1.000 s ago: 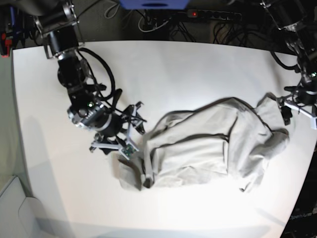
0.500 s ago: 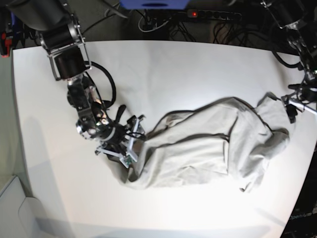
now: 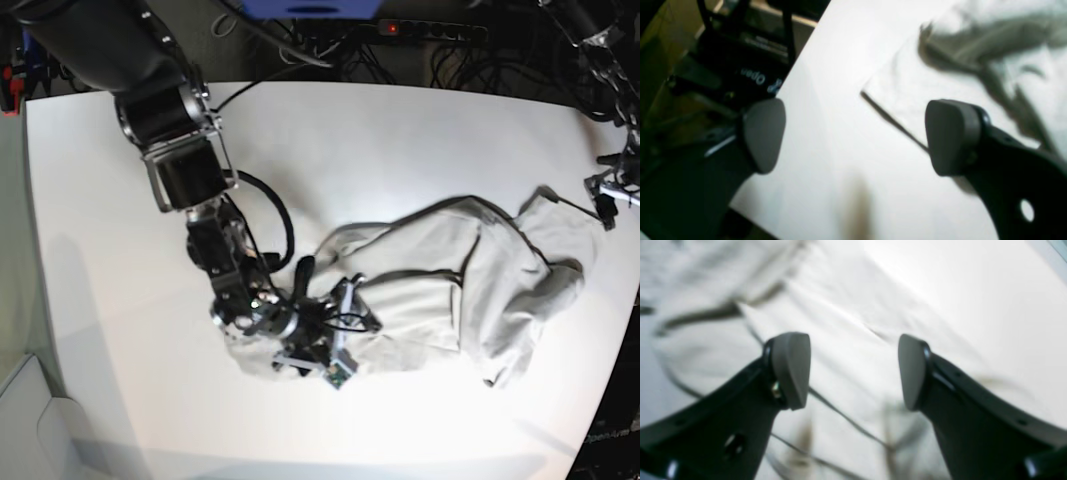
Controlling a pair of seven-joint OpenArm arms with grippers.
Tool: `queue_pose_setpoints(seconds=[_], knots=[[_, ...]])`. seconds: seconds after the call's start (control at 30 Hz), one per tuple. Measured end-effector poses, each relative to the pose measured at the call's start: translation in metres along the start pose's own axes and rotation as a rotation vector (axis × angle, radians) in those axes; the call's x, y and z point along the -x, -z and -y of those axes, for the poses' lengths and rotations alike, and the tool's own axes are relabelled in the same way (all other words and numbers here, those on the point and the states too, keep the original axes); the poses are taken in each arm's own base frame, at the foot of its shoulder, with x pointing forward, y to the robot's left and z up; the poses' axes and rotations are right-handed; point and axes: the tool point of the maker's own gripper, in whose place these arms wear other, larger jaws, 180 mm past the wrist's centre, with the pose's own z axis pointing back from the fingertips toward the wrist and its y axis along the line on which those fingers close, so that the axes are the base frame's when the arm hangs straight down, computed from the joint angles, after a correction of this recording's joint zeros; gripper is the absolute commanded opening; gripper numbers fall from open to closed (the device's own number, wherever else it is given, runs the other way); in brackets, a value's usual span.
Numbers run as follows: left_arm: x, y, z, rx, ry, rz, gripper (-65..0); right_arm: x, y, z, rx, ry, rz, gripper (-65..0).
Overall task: Layout the t-shirt on the table in an organized manner, then fold the t-shirt properly
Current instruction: 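Grasp the shirt hem with the right gripper, then lift the hem with the right gripper and pull it away from the left gripper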
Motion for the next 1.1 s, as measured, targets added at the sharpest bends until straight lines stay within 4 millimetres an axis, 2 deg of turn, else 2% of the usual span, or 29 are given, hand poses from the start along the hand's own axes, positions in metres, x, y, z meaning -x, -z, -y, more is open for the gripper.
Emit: queue_pose_setpoints(seconds=[0.07,0.13,0.3,0.37,0.43,0.5,0.57,0.63,0.7,0.83,0.97,1.1], knots=[[0.003,-0.002,-0.002,-0.002,0.004,-0.006,0.0,-0.017,0.007,-0.023,-0.077,-0.027,0.031,-23.5],[0.009,-0.004,-0.005,-0.011,0.012,-0.026,0.0,-0.029,0.011,-0.033,-0.096,-0.027,0.055,-23.5],[0.008,-0.005,-0.008,-0.012,0.019,-0.020,0.0,-0.022,0.015,-0.049,-0.131,-0.085,0.018,-23.8],[0.013,-0.006,-0.008,-0.012,0.022,-0.031,0.0,-0.018,0.013,-0.044,-0.120,-0.062,0.021,-23.9],[0.016,-0.007,-0.009,-0.014,0.024,-0.040,0.0,0.002,0.005,-0.032,-0.099,-0.046,-0.001,-23.9],[0.019,-0.007,-0.010,-0.017,0.024,-0.050,0.0,0.039,-0.006,-0.023,-0.074,-0.036,-0.068,-23.9],[0.017,-0.007,-0.009,-0.013,0.020,-0.040,0.0,0.087,-0.024,-0.024,-0.058,-0.029,-0.156,-23.9],[0.016,-0.006,-0.005,-0.007,0.015,-0.037,0.0,0.111,-0.041,-0.031,-0.053,-0.030,-0.179,-23.6],[0.019,-0.004,-0.004,-0.002,0.004,-0.040,0.0,0.115,-0.051,-0.037,-0.046,-0.041,-0.169,-23.6],[0.024,0.000,-0.002,-0.001,-0.004,-0.063,0.0,0.104,-0.059,-0.048,-0.037,-0.031,-0.097,-23.5],[0.011,0.003,-0.005,-0.007,-0.002,-0.030,0.0,0.132,-0.060,-0.057,-0.053,-0.005,-0.172,-23.6],[0.014,0.003,-0.001,0.000,-0.008,-0.038,0.0,0.131,-0.054,-0.056,-0.056,0.011,-0.165,-23.7]])
